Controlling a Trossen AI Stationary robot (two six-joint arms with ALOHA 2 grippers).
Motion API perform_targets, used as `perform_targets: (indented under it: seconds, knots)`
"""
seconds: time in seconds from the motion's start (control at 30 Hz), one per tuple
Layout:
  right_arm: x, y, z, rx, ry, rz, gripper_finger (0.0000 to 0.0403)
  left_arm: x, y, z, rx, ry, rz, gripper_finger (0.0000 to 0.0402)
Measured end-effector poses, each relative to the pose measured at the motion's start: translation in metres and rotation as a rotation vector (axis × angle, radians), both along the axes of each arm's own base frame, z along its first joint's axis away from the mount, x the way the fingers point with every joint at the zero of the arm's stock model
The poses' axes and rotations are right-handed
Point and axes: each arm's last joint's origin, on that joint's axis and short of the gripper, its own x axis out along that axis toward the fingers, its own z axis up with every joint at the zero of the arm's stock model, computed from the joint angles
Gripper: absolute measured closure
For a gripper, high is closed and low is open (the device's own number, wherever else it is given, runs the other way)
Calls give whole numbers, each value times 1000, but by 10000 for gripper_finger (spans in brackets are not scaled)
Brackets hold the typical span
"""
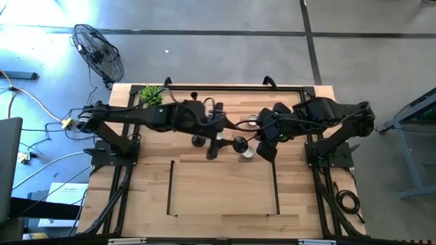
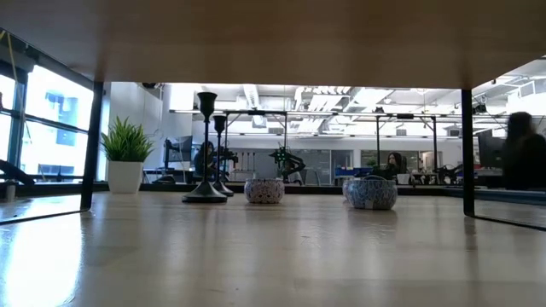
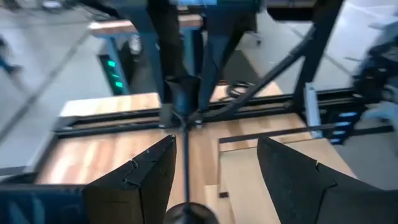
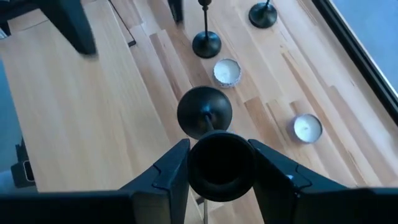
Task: Pick & Place candle stick holders
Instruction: Put the top right black candle holder on the shelf
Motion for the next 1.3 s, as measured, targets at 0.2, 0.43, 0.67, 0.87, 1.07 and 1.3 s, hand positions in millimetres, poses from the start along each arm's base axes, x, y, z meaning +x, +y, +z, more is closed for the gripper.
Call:
perform_targets:
  seconds: [0.2,0.43,0.67,0.87,1.07,1.3]
  knots:
    - [-1,0,1,-11,0,19,268,10,11,-8,-48,6,-2,181]
    - [3,1,4,-22,-46,58,268,34,8,-28,-67,10,-31,181]
    - [4,2,5,-17,-56,88,268,40,9,-33,-103,11,-8,181]
    - [6,2,6,-17,-80,121,268,51,10,-45,-94,16,27,181]
    - [7,3,6,-20,-81,126,268,51,11,-44,-85,9,60,185]
    - [7,2,6,-33,-78,142,267,51,11,-46,-58,21,46,297]
